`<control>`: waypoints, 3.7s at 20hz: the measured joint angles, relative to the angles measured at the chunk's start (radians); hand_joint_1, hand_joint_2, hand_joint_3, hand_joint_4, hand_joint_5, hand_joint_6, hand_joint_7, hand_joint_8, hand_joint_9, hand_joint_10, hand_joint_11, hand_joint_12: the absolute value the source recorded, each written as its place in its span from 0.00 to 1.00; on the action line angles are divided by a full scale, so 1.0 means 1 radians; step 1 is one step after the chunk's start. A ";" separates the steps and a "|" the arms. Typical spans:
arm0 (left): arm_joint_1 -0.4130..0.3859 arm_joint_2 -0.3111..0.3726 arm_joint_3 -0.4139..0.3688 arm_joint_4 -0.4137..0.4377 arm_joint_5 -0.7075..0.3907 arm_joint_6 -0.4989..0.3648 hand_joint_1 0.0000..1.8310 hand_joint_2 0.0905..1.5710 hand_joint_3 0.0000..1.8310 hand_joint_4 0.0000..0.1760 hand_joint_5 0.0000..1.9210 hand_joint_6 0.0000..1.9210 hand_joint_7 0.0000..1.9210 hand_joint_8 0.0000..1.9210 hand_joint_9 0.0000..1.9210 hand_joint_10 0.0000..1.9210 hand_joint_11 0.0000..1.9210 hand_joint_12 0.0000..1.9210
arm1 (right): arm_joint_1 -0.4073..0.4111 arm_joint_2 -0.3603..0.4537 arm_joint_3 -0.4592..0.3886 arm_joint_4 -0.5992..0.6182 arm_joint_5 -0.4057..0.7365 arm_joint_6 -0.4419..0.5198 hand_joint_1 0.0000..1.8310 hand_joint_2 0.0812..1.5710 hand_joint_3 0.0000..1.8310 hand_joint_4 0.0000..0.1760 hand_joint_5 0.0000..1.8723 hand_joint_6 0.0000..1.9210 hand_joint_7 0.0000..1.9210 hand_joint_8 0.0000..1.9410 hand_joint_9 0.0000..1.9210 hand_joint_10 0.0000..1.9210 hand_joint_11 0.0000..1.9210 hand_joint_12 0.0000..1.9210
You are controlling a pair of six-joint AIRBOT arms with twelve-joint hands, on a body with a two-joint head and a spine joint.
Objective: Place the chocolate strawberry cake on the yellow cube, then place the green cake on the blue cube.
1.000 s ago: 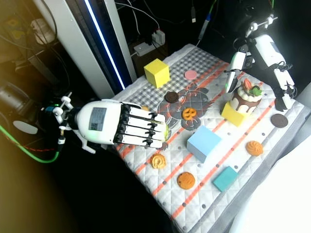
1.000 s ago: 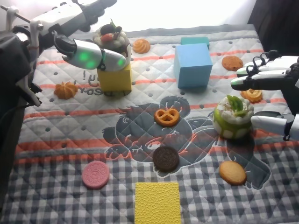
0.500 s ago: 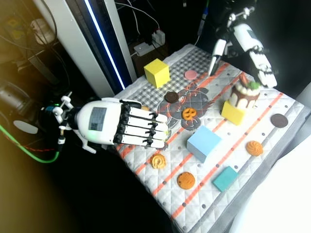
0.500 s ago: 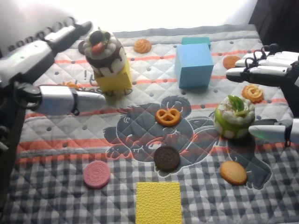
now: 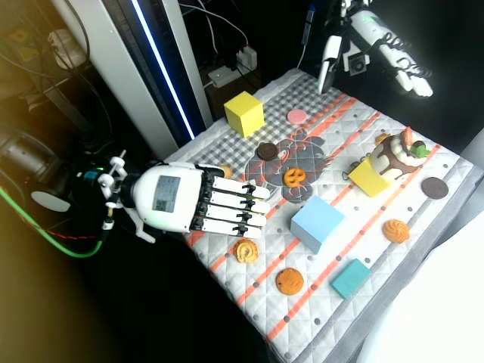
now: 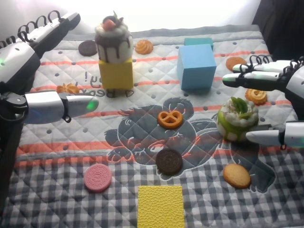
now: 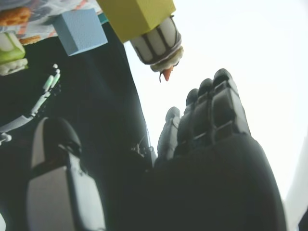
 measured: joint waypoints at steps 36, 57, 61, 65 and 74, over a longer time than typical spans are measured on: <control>0.307 0.095 -0.172 0.054 -0.293 -0.298 0.38 0.54 0.00 1.00 0.00 0.00 0.00 0.00 0.00 0.00 0.00 0.00 | 0.106 -0.054 0.064 -0.108 -0.194 0.005 0.68 0.73 0.00 0.00 0.49 0.43 0.45 0.73 0.43 0.72 0.36 0.91; 0.348 0.084 -0.149 0.031 -0.297 -0.377 0.40 0.55 0.00 1.00 0.00 0.00 0.00 0.00 0.00 0.00 0.00 0.00 | 0.473 -0.262 0.316 -0.058 -0.363 -0.060 0.74 0.70 0.00 0.00 0.45 0.52 0.47 0.55 0.53 0.61 0.47 0.62; 0.348 0.078 -0.145 0.029 -0.294 -0.393 0.39 0.54 0.00 1.00 0.00 0.00 0.00 0.00 0.00 0.00 0.00 0.00 | 0.482 -0.297 0.354 -0.051 -0.421 -0.060 0.68 0.72 0.00 0.00 0.45 0.56 0.49 0.58 0.49 0.39 0.45 0.59; 0.348 0.078 -0.145 0.033 -0.295 -0.399 0.40 0.54 0.00 1.00 0.00 0.00 0.00 0.00 0.00 0.00 0.00 0.00 | 0.494 -0.310 0.372 -0.040 -0.441 -0.058 0.66 0.72 0.00 0.00 0.45 0.55 0.52 0.57 0.53 0.18 0.35 0.65; 0.349 0.078 -0.145 0.032 -0.297 -0.416 0.39 0.55 0.00 1.00 0.00 0.00 0.00 0.00 0.00 0.00 0.00 0.00 | 0.486 -0.307 0.356 -0.010 -0.452 -0.062 0.51 0.65 0.00 0.26 0.38 0.00 0.48 0.00 0.39 0.20 0.17 0.70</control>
